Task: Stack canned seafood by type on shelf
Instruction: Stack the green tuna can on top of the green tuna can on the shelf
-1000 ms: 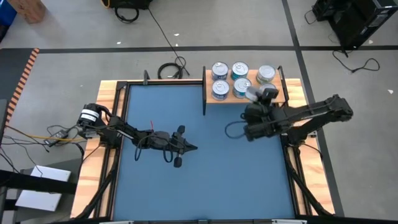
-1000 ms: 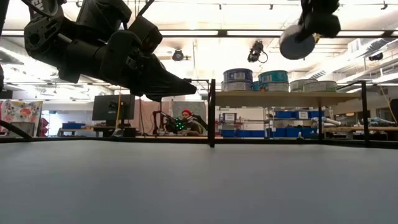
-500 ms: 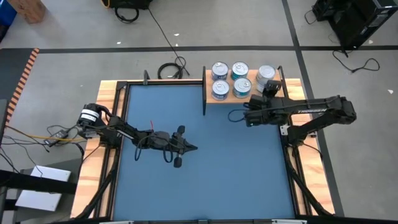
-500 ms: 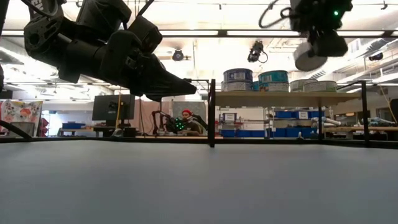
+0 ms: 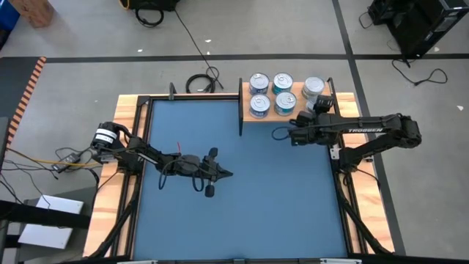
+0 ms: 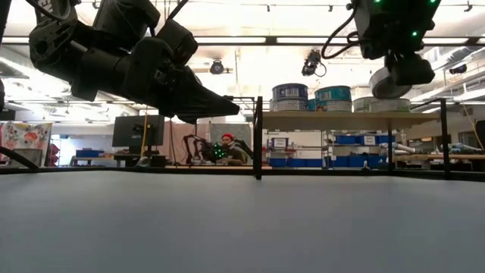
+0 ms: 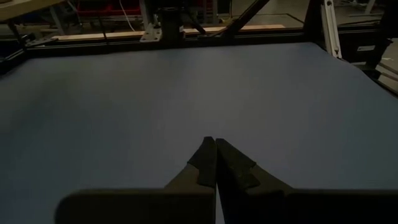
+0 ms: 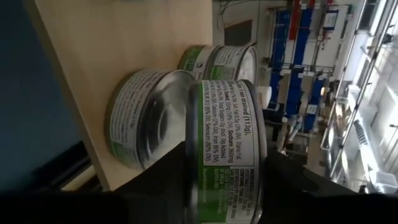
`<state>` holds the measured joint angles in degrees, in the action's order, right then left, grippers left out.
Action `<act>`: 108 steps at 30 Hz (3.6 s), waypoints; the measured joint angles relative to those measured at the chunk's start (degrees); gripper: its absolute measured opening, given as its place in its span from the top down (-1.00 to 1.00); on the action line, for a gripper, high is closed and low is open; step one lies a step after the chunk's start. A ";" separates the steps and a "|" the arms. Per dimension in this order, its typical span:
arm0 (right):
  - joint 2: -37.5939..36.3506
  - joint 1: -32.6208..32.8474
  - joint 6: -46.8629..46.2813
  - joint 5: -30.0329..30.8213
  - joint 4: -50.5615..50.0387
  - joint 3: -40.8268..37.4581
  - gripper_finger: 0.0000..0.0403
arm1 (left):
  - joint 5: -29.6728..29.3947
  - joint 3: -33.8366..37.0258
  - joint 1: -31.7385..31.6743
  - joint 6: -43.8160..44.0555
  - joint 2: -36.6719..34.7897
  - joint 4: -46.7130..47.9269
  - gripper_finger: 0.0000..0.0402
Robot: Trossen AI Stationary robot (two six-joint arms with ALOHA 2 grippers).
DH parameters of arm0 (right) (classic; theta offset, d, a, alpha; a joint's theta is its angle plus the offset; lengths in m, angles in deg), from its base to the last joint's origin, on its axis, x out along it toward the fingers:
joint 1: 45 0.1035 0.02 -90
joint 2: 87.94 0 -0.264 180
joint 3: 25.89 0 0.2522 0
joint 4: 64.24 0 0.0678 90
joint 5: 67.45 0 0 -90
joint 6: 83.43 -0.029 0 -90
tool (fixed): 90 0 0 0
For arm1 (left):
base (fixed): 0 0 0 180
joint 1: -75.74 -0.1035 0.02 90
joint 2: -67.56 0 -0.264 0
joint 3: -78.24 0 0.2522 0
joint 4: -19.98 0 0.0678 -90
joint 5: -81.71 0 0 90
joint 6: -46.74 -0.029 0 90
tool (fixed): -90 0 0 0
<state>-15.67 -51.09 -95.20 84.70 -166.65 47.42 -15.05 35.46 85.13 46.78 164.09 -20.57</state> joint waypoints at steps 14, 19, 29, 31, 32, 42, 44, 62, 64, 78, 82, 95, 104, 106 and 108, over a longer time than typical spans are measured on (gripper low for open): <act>0.02 -5.16 2.97 -2.65 3.45 0.00 -0.13 | -0.11 0.00 0.00 0.02 0.00 -0.03 0.98; 0.04 -7.84 2.97 -5.97 3.70 0.00 -0.16 | -0.11 0.00 0.00 0.02 0.00 -0.03 0.98; 0.04 -10.91 2.97 -8.07 4.55 0.00 -0.36 | -0.11 0.00 0.00 0.18 0.00 -0.02 0.98; 0.04 -11.91 3.50 -9.70 5.04 0.08 -0.42 | -0.11 0.00 0.00 0.28 0.00 -0.02 0.98; 0.03 -12.40 3.97 -10.28 5.12 0.16 -0.44 | -0.11 0.00 0.00 0.39 0.00 -0.02 0.98; 0.09 -13.70 4.04 -13.81 4.71 3.16 -0.50 | -0.11 0.00 0.07 0.45 0.00 -0.02 0.98; 0.09 -13.77 4.13 -16.09 4.75 4.14 -0.49 | -0.11 0.00 0.07 0.55 0.00 -0.02 0.98; 0.02 -18.51 9.61 -21.26 4.05 5.25 -0.47 | -0.09 0.00 0.11 0.66 0.00 0.00 0.98; 0.03 -18.49 10.65 -21.29 3.93 5.25 -0.47 | -0.09 0.01 0.11 0.66 0.00 0.00 0.98; 0.15 -20.40 14.99 -25.50 4.04 9.45 -0.46 | -0.09 0.00 0.10 0.68 0.00 0.03 0.98; 0.15 -21.20 15.05 -27.88 4.13 9.57 -0.45 | -0.09 0.00 0.09 0.68 0.00 0.05 0.98; 0.11 -23.72 17.82 -31.17 5.83 9.62 -0.40 | -0.09 0.00 0.10 0.68 0.00 0.21 0.98; 0.09 -23.72 17.89 -31.17 5.96 9.72 -0.36 | -0.09 0.00 0.09 0.59 0.00 0.20 0.98; 0.09 -23.71 17.88 -31.42 5.94 10.29 -0.35 | -0.09 0.00 0.11 0.57 0.00 0.20 0.98; 0.09 -23.67 17.79 -31.48 5.93 11.55 -0.35 | -0.09 0.00 0.10 0.55 0.00 0.20 0.98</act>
<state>-15.59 -74.76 -77.42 53.22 -160.72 58.97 -15.14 35.46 85.23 47.32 164.09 -20.36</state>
